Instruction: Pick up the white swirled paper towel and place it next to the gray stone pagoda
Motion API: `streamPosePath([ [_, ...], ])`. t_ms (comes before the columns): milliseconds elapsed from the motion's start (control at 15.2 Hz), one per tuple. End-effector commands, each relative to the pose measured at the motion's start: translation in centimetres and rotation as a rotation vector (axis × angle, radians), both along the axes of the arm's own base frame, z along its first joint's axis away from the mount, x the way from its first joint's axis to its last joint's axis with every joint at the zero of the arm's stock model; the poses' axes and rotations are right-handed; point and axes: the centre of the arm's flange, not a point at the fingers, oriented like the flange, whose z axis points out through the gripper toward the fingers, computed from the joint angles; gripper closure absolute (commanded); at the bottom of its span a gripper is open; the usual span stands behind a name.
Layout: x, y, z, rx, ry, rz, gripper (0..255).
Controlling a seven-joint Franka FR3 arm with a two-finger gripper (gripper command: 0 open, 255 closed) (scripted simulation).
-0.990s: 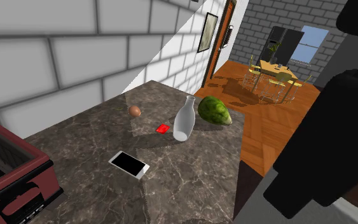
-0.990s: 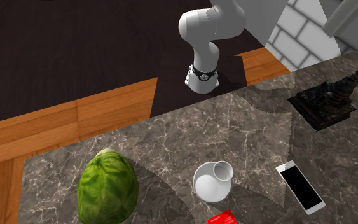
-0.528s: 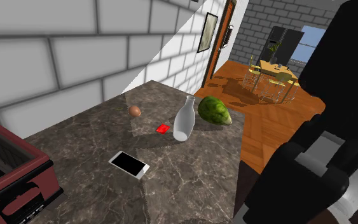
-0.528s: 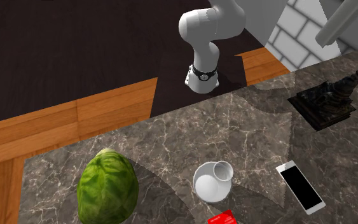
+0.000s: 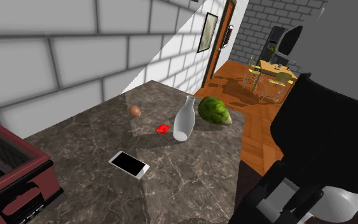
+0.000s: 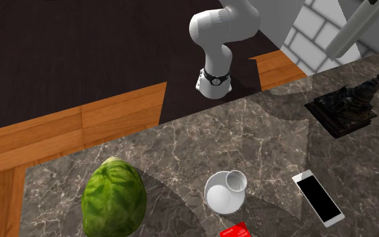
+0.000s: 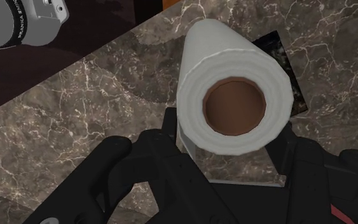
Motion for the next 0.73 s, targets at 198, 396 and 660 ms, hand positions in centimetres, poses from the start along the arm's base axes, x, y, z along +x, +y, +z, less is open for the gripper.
streamPosePath([
  [198,0.0,0.0,-2.6,0.0,0.0,0.0,255],
  [396,0.0,0.0,-4.2,0.0,0.0,0.0,255],
  [660,0.0,0.0,-6.3,0.0,0.0,0.0,255],
])
